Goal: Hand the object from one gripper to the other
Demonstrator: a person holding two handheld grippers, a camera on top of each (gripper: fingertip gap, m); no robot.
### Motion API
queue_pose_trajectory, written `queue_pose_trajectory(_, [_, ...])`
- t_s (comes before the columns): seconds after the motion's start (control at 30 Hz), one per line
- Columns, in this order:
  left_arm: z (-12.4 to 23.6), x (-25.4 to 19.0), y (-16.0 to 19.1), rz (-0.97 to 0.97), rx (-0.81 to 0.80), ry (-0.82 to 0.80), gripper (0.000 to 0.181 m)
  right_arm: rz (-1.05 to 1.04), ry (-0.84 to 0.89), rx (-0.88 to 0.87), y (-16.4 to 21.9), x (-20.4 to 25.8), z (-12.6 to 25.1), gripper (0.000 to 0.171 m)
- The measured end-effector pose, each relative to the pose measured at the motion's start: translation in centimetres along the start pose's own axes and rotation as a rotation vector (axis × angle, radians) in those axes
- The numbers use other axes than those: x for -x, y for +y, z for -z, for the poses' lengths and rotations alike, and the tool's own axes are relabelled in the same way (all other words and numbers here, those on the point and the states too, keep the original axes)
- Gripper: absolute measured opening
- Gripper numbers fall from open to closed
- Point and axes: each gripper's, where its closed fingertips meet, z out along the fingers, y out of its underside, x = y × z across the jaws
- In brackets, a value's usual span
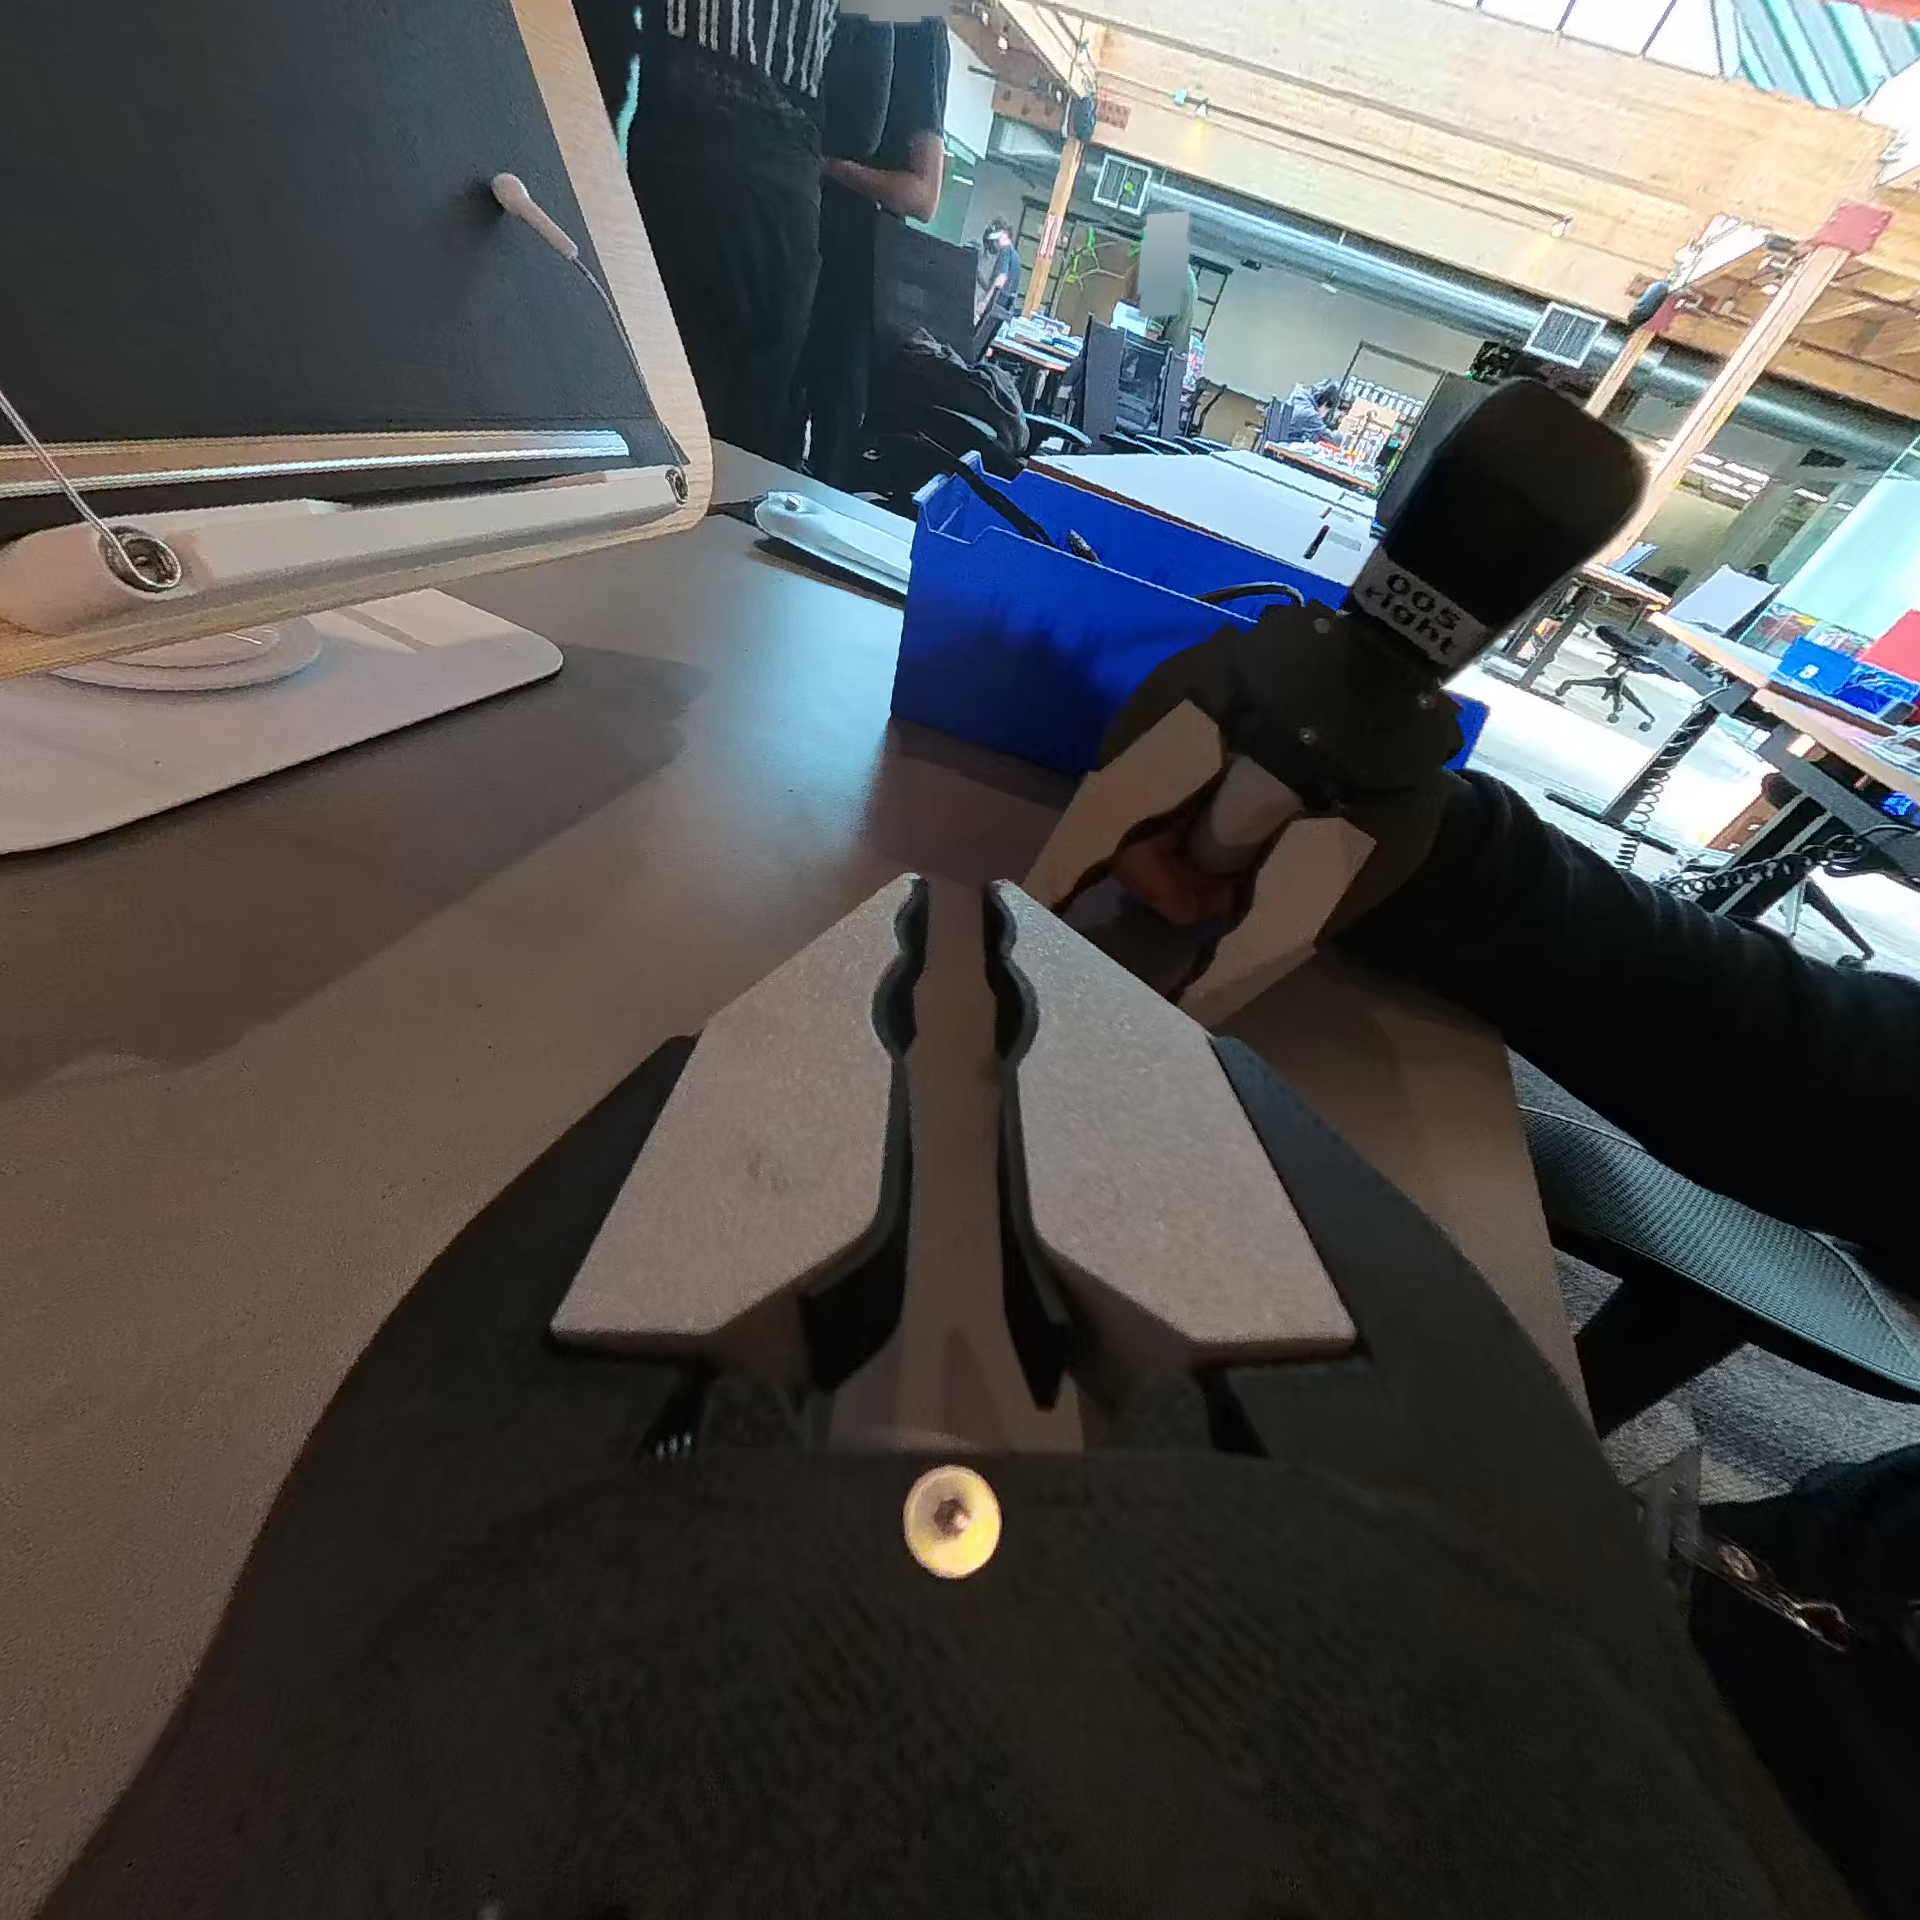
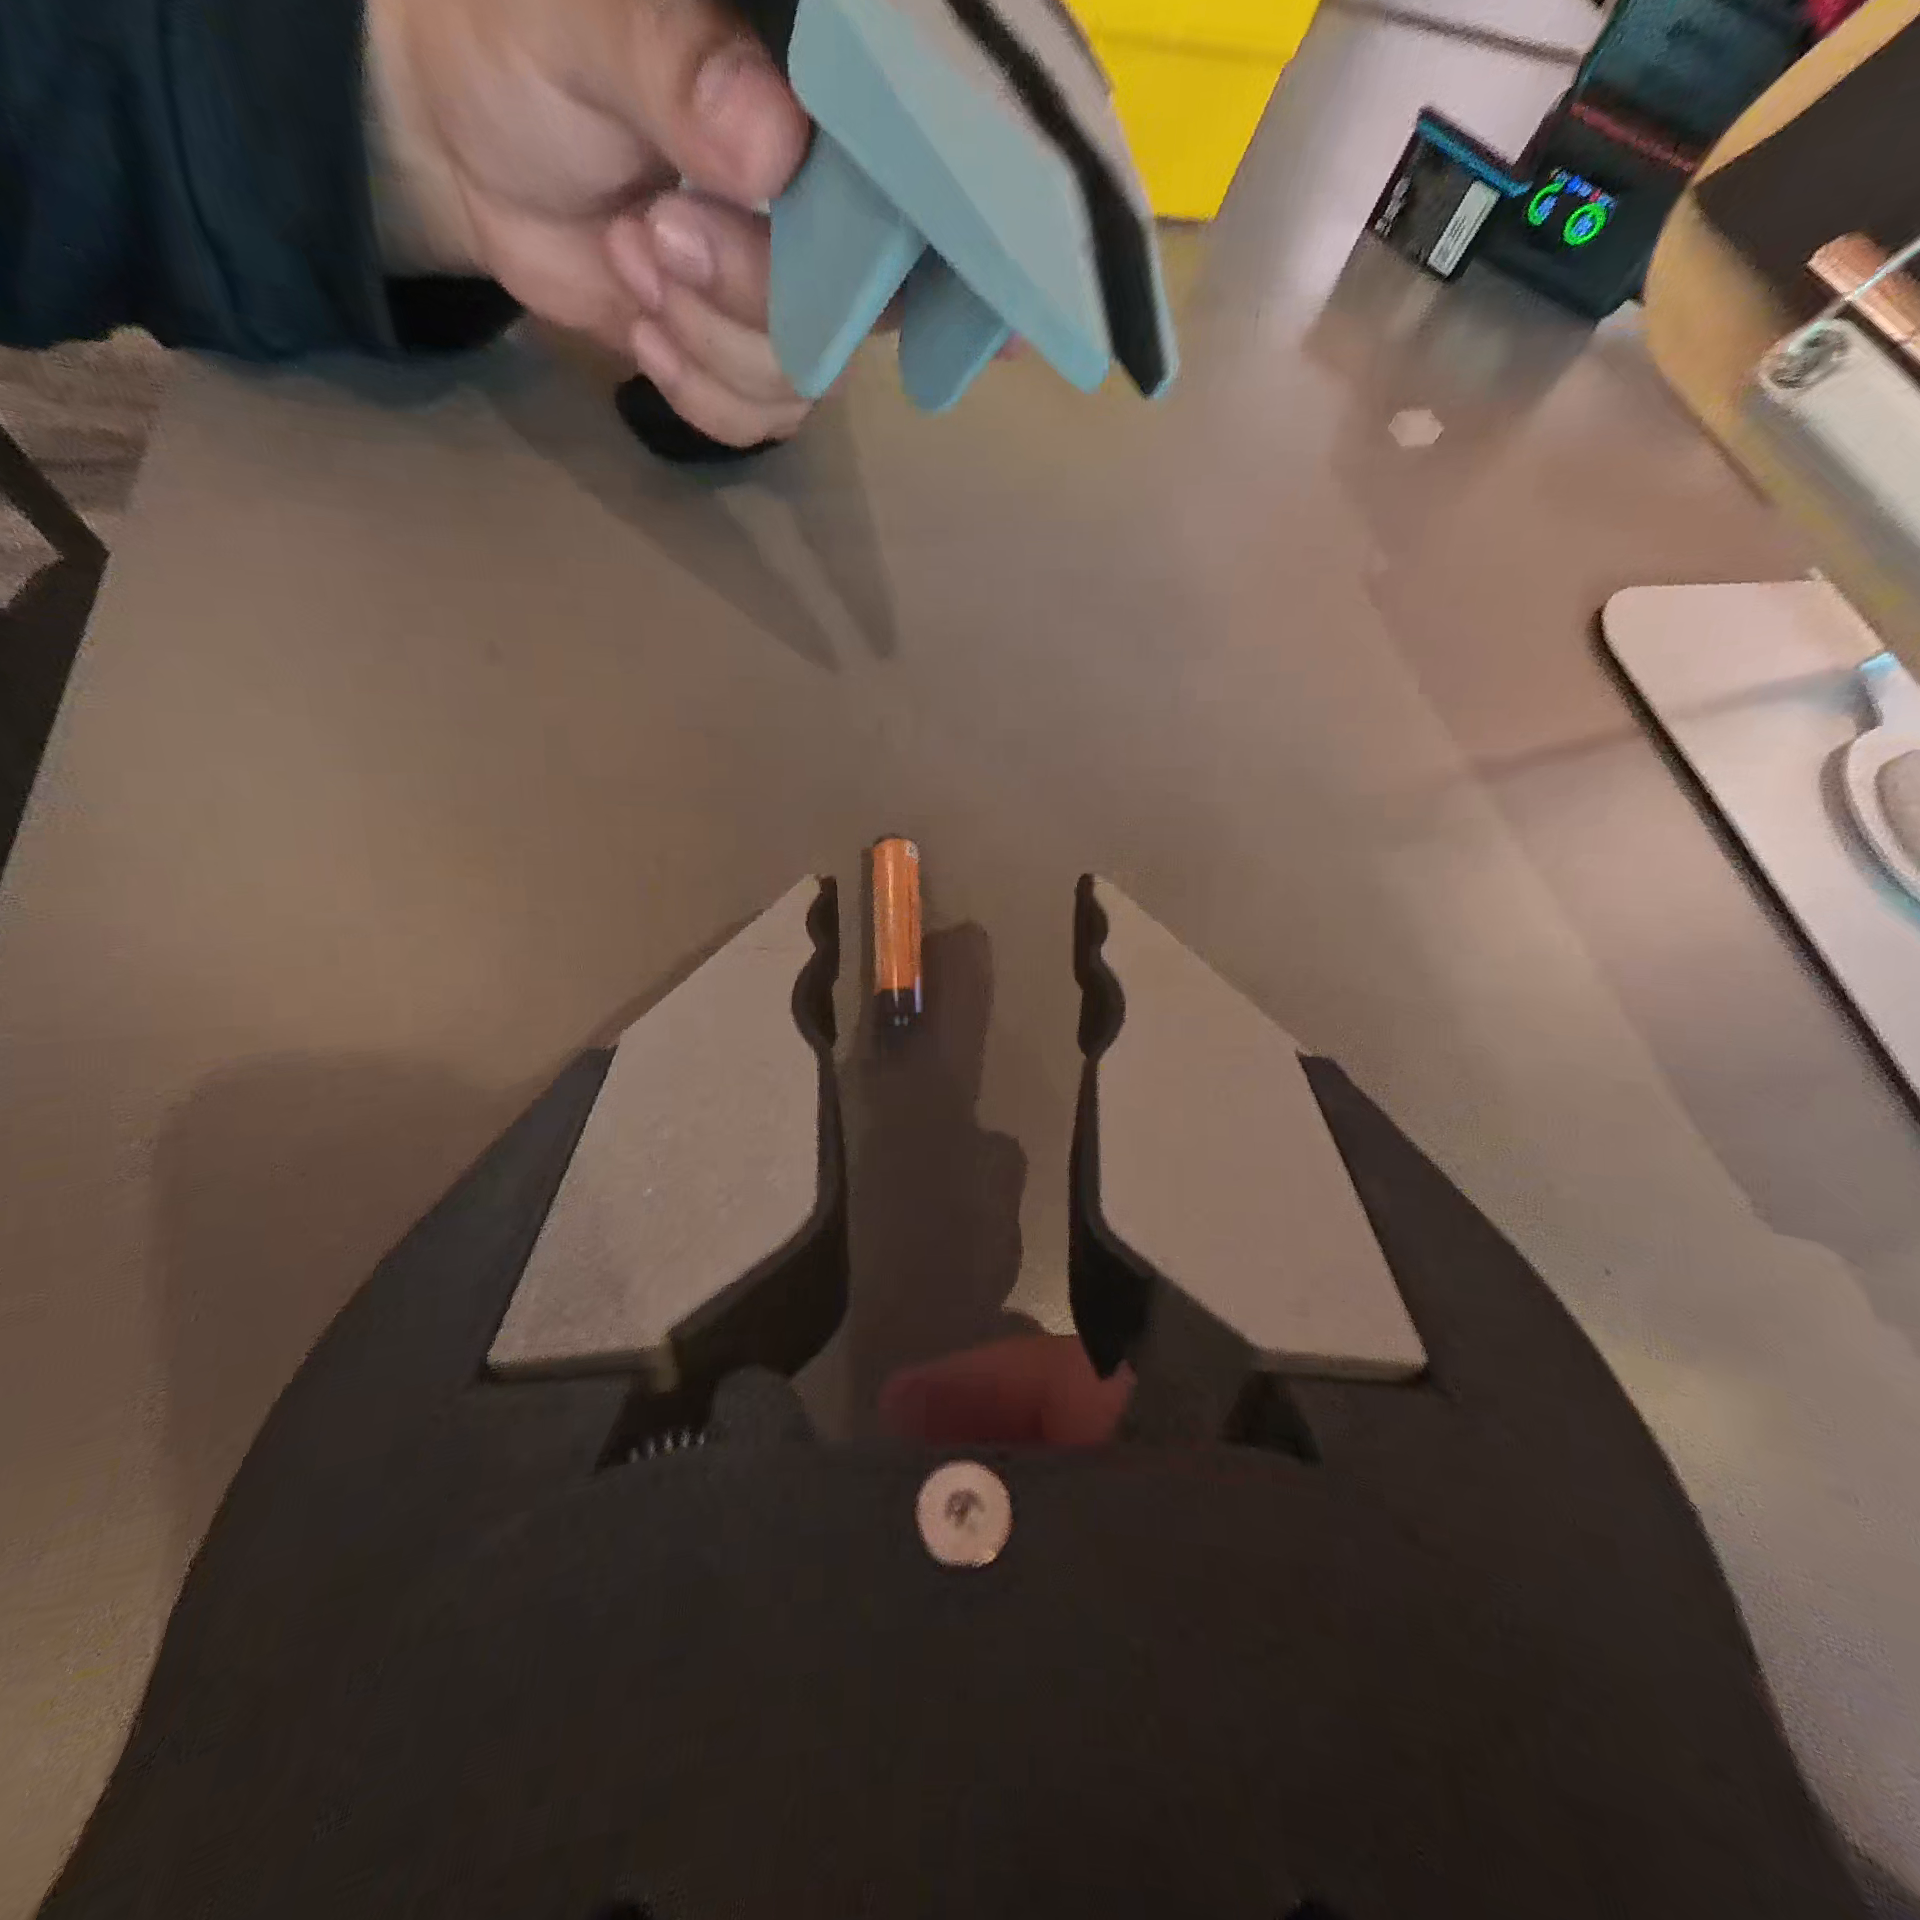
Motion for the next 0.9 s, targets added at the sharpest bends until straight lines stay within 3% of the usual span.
queue_pose_trajectory(0.13, [-0.1,-0.1,0.1,-0.005,0.006,0.000,0.009,0.060,0.005,0.138,1.7,0.6,-1.2,0.038])
queue_pose_trajectory(0.2, [-0.1,-0.1,0.1,-0.006,0.009,-0.001,0.012,0.074,0.052,0.190,2.3,0.0,-1.7,0.007])
queue_pose_trajectory(0.27, [-0.1,-0.1,0.1,-0.012,0.010,0.001,0.012,0.117,0.097,0.201,2.2,-0.6,-1.9,0.007])
queue_pose_trajectory(0.33, [-0.1,-0.2,0.1,-0.015,0.011,-0.001,0.016,0.222,0.229,0.176,1.3,-2.1,-1.7,0.007])
queue_pose_trajectory(0.47, [-0.2,-0.8,0.2,0.004,0.013,0.041,0.025,0.506,0.469,-0.119,-5.1,-2.5,0.8,0.006])
queue_pose_trajectory(0.6, [-0.4,-2.1,0.3,-0.033,0.015,0.097,0.027,0.754,0.789,-0.086,-6.8,-4.3,3.2,0.007])
queue_pose_trajectory(0.67, [-0.5,-2.0,0.3,-0.202,0.022,0.015,0.027,0.787,0.795,-0.068,-6.6,-4.2,3.0,0.007])
queue_pose_trajectory(0.8, [-0.2,-0.9,0.7,-0.836,0.094,-0.315,0.022,0.764,0.716,-0.041,-6.0,-3.3,1.9,0.007])
queue_pose_trajectory(0.9, [-0.4,-0.5,1.1,-1.070,0.167,-0.428,0.025,0.645,0.597,-0.036,-5.2,-2.7,1.1,0.007])
